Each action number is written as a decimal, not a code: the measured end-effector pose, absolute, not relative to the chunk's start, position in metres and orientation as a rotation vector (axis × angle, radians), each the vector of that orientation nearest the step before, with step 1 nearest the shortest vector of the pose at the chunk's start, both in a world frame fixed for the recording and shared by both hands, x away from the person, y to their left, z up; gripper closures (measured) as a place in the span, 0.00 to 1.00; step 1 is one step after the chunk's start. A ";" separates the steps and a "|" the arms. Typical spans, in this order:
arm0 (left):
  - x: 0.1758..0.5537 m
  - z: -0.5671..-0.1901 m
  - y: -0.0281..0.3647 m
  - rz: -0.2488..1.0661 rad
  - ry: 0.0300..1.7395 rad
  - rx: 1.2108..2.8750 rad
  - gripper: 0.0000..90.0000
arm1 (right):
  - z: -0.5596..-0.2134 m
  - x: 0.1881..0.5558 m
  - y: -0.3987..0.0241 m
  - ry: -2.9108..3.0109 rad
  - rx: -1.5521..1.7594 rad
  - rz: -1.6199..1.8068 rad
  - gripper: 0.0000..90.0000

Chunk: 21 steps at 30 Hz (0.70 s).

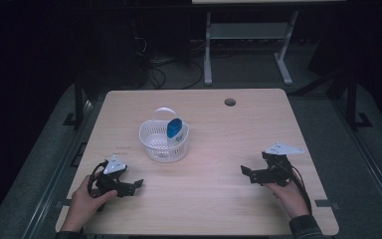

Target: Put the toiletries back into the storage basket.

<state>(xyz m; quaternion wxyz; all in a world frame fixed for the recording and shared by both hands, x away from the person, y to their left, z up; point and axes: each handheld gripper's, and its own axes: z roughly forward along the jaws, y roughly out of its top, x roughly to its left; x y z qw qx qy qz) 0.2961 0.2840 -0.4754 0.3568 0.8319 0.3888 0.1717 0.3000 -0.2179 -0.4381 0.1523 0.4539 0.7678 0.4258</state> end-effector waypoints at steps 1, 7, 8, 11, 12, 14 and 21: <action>0.296 -0.475 0.284 0.443 1.004 2.148 0.15 | -0.440 0.298 -0.220 2.208 1.308 1.210 0.01; 0.296 -0.475 0.284 0.443 1.004 2.148 0.15 | -0.451 0.289 -0.230 2.227 1.332 1.125 0.01; 0.296 -0.475 0.284 0.443 1.004 2.148 0.15 | -0.453 0.287 -0.232 2.231 1.341 1.108 0.01; 0.296 -0.475 0.284 0.442 1.006 2.147 0.15 | -0.457 0.283 -0.236 2.239 1.357 1.067 0.01; 0.296 -0.475 0.284 0.442 1.005 2.146 0.15 | -0.459 0.282 -0.238 2.241 1.354 1.058 0.01; 0.296 -0.475 0.284 0.443 1.002 2.151 0.15 | -0.461 0.281 -0.240 2.248 1.364 1.033 0.01; 0.296 -0.475 0.284 0.443 1.004 2.149 0.15 | -0.473 0.277 -0.247 2.268 1.397 0.947 0.01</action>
